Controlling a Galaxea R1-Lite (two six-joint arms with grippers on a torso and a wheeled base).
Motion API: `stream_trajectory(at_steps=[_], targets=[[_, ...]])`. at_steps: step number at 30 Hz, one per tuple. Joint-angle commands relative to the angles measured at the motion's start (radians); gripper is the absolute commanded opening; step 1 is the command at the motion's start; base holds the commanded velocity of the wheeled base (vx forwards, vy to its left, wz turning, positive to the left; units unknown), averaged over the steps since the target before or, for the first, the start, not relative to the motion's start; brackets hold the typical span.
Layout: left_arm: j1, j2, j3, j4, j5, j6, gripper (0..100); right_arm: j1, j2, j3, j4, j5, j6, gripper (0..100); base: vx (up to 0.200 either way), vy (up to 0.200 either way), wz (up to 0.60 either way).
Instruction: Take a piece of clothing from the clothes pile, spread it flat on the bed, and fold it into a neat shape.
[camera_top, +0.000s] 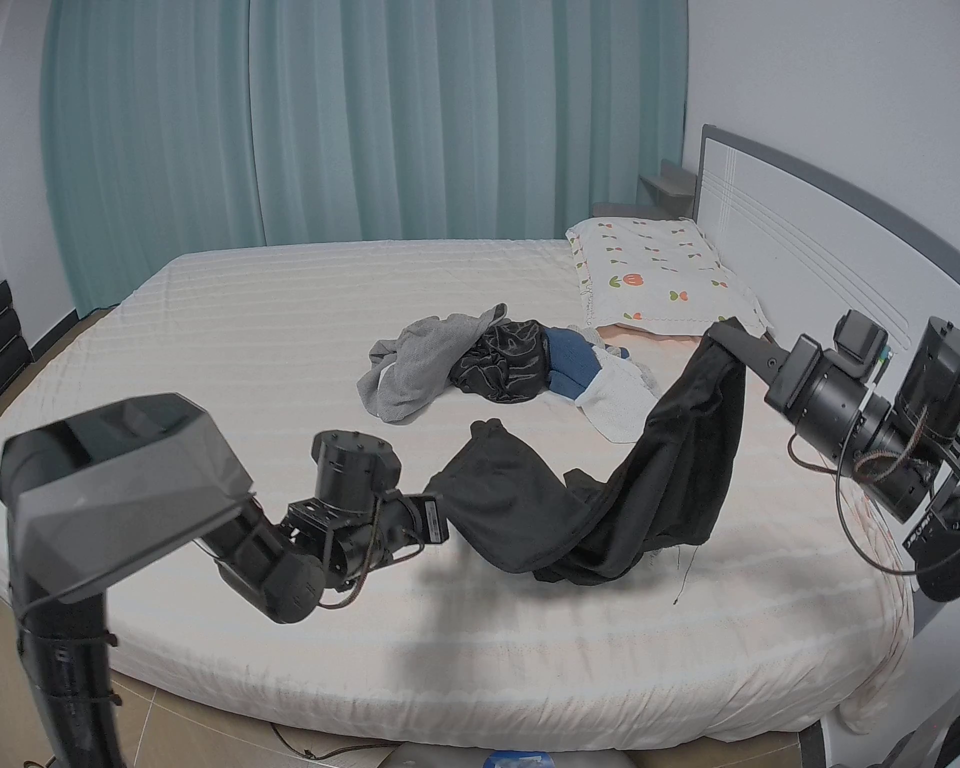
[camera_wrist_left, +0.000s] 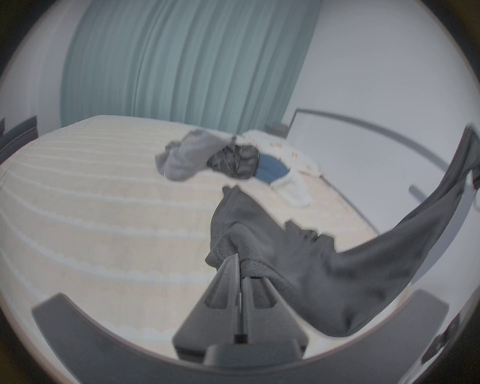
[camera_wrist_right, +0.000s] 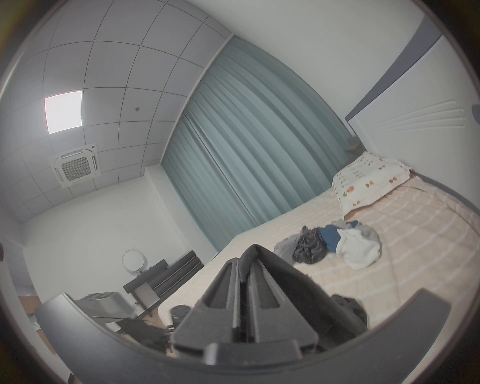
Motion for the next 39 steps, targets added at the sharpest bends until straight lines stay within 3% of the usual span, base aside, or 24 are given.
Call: stream_trajectory(at_steps=[1, 4, 8, 15, 20, 22, 25, 32, 39], targets=[[0.005, -0.342, 0.075, 0.022, -0.002, -0.101, 0, -0.094, 0.068, -0.193, -0.015, -0.007, -0.004, 0, 0.0, 0.0, 0.0], [0.026, -0.423, 0.07, 0.043, 0.018, -0.112, 0, -0.116, 0.035, -0.227, -0.014, -0.005, 0.002, 0, 0.0, 0.0, 0.0], [0.034, -0.535, 0.139, 0.118, 0.012, -0.234, 0, -0.108, 0.02, -0.062, -0.023, 0.007, 0.004, 0, 0.0, 0.0, 0.0], [-0.005, -0.509, 0.257, 0.129, 0.024, -0.313, 0, -0.057, 0.111, 0.122, -0.023, 0.001, 0.005, 0, 0.0, 0.0, 0.0], [-0.023, -0.489, 0.291, 0.129, 0.018, -0.357, 0, -0.048, 0.184, 0.135, -0.024, -0.011, 0.01, 0, 0.0, 0.0, 0.0], [-0.038, -0.413, 0.285, 0.127, 0.023, -0.425, 0, -0.016, 0.235, 0.165, -0.026, -0.03, 0.06, 0, 0.0, 0.0, 0.0], [-0.043, -0.393, 0.306, 0.12, 0.016, -0.437, 0, -0.001, 0.255, 0.178, -0.024, -0.033, 0.12, 0, 0.0, 0.0, 0.0], [-0.066, -0.356, 0.363, 0.097, 0.016, -0.443, 0, 0.039, 0.279, 0.194, -0.086, -0.048, 0.136, 0, 0.0, 0.0, 0.0], [-0.077, -0.364, 0.378, 0.081, 0.013, -0.526, 0, 0.039, 0.285, 0.203, -0.094, -0.05, 0.142, 0, -0.057, 0.0, 0.0]])
